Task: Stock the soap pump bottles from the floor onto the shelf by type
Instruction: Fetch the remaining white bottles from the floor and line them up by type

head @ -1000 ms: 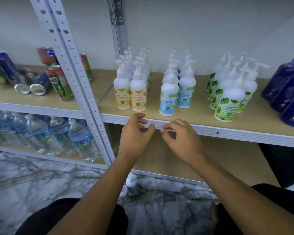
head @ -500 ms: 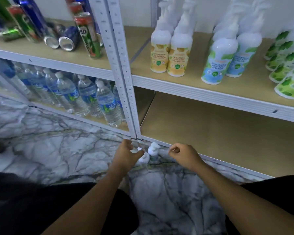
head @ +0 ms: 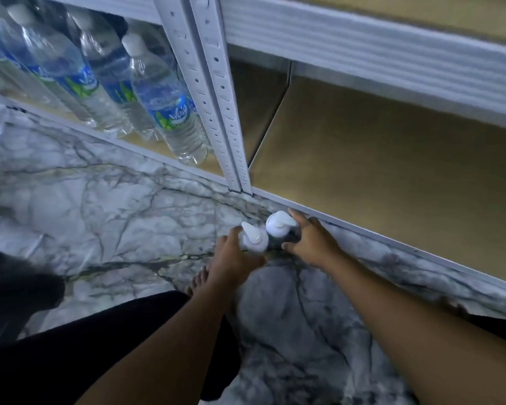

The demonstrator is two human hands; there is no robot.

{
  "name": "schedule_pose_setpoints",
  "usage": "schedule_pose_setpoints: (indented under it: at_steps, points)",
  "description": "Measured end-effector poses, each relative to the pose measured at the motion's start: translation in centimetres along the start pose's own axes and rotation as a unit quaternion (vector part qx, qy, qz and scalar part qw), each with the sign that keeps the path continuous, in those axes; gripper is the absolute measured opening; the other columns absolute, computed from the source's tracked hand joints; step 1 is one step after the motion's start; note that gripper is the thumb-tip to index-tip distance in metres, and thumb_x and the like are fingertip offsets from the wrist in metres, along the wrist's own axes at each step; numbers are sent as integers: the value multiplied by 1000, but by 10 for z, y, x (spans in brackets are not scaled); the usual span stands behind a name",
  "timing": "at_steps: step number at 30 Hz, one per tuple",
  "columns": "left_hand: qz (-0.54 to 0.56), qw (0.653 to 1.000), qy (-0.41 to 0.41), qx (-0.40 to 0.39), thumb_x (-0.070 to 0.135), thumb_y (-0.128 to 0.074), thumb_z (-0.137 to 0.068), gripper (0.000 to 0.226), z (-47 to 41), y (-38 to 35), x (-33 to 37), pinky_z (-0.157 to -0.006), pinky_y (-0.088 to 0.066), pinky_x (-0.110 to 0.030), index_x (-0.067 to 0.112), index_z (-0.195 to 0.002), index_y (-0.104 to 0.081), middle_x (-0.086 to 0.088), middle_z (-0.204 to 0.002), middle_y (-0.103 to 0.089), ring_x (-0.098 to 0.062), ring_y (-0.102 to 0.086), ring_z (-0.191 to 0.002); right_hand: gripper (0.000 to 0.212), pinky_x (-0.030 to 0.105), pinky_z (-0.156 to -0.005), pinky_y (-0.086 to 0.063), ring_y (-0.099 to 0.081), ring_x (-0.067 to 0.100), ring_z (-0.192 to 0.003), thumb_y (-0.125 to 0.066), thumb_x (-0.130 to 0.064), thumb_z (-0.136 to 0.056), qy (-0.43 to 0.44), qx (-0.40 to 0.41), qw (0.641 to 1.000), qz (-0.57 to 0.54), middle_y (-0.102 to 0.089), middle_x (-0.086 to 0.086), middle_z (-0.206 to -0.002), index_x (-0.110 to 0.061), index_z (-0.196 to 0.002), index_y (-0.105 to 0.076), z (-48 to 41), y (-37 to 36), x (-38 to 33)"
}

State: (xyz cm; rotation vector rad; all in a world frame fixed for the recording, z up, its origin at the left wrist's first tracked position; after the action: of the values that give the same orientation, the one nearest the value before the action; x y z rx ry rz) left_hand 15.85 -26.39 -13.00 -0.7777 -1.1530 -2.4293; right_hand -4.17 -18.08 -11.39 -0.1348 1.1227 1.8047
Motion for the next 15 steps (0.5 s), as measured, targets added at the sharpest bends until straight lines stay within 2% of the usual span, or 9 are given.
schedule_pose_setpoints:
  at_steps: [3,8,11,14,15]
  points:
    - [-1,1000,-19,9,51,-75,-55,68,0,-3,8,-81,-59,-44,39,-118,-53,8,-112,-65,-14,-66,-98,92,43,-109,-41,-44,31,-138,-79,-35,-79,37,-3,999,1,-37,8,-154,-36,-155,-28,-15,-9,-9]
    - [34,999,-28,21,41,-71,-63,48,6,-4,12,-71,-54,-32,34,-109,-58,7,-98,-68,-13,-67,-89,74,41,-104,-43,-50,32,-129,-78,-33,-79,39,37,999,7,-45,8,-143,-29,-145,-43,-12,-4,-10]
    - [72,997,-10,5,48,-76,-59,57,11,-12,9,-75,-56,-37,29,-110,-59,6,-97,-72,-16,-69,-89,76,40,-97,-48,-55,30,-120,-83,-41,-73,4,58,998,-34,-51,6,-133,-29,-139,-48,6,8,8]
    - [104,995,3,-11,52,-82,-57,59,18,-21,6,-75,-60,-47,28,-106,-59,1,-92,-74,-23,-73,-87,74,40,-94,-50,-58,29,-115,-85,-38,-69,-14,87,993,-77,-58,7,-128,-23,-135,-54,33,31,29]
    - [105,994,-1,-9,50,-84,-58,57,22,-21,11,-74,-60,-45,29,-104,-58,2,-90,-74,-23,-72,-86,71,39,-91,-51,-61,27,-111,-85,-36,-69,-17,96,991,-88,-61,7,-125,-22,-132,-56,42,41,34]
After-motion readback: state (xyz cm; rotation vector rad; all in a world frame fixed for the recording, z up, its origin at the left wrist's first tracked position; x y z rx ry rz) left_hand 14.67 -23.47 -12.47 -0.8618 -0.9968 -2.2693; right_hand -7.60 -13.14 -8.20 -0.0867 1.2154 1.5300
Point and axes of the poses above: each hand's wrist, its own z-axis away from the middle knuckle, its own y-axis out of the back of the hand, x = y × z, the point moved 10 cm from there along -z, towards the middle knuckle
